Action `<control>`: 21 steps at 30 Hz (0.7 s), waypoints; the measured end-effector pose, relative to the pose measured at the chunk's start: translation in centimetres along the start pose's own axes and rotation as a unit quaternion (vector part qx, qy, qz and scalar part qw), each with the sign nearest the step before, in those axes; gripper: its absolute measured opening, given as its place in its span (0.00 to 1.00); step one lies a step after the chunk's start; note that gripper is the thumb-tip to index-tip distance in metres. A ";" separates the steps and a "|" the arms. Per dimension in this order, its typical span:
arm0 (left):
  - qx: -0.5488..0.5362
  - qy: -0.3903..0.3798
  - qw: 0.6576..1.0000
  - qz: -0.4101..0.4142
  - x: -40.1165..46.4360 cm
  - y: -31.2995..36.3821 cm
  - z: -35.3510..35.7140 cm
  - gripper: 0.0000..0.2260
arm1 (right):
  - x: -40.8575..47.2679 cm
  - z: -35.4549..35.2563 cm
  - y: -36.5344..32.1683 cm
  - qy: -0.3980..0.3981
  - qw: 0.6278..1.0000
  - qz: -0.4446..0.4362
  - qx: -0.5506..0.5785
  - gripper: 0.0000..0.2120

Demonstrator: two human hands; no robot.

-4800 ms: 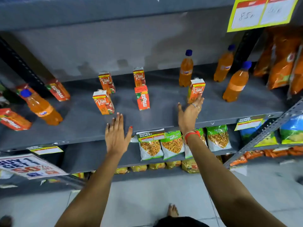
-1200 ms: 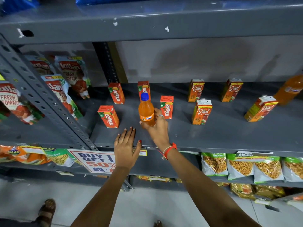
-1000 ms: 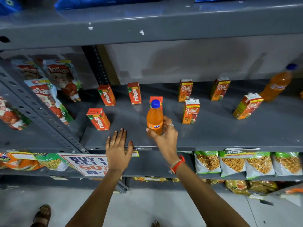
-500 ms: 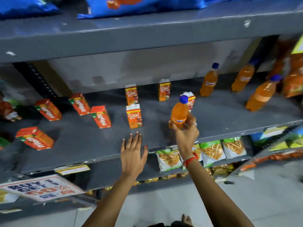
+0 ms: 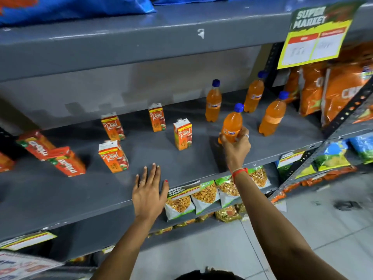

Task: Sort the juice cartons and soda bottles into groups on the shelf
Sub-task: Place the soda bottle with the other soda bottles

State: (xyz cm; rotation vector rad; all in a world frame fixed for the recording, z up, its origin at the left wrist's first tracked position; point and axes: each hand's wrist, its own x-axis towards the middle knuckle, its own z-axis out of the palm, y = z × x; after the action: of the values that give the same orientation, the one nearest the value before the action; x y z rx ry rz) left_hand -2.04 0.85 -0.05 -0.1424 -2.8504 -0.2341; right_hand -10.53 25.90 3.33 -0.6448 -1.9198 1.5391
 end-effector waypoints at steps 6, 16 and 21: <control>-0.007 0.033 0.999 -0.001 0.0 0.0 0.6 0.22 | 1.5 0.4 0.7 -0.050 0.999 -0.014 0.005 0.26; -0.120 0.064 0.988 -0.077 0.8 0.5 -0.2 0.24 | -1.9 -0.2 0.2 0.003 0.995 -0.102 0.006 0.34; -0.414 0.052 0.903 -0.105 4.6 3.2 -1.1 0.19 | -4.0 2.5 -1.0 -0.174 0.974 -0.135 0.050 0.18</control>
State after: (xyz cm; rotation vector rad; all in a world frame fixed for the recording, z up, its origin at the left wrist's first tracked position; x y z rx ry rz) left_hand -5.80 4.18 2.74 0.0179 -2.4582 -1.4338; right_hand -9.49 21.18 3.29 -0.0636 -2.0619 1.6364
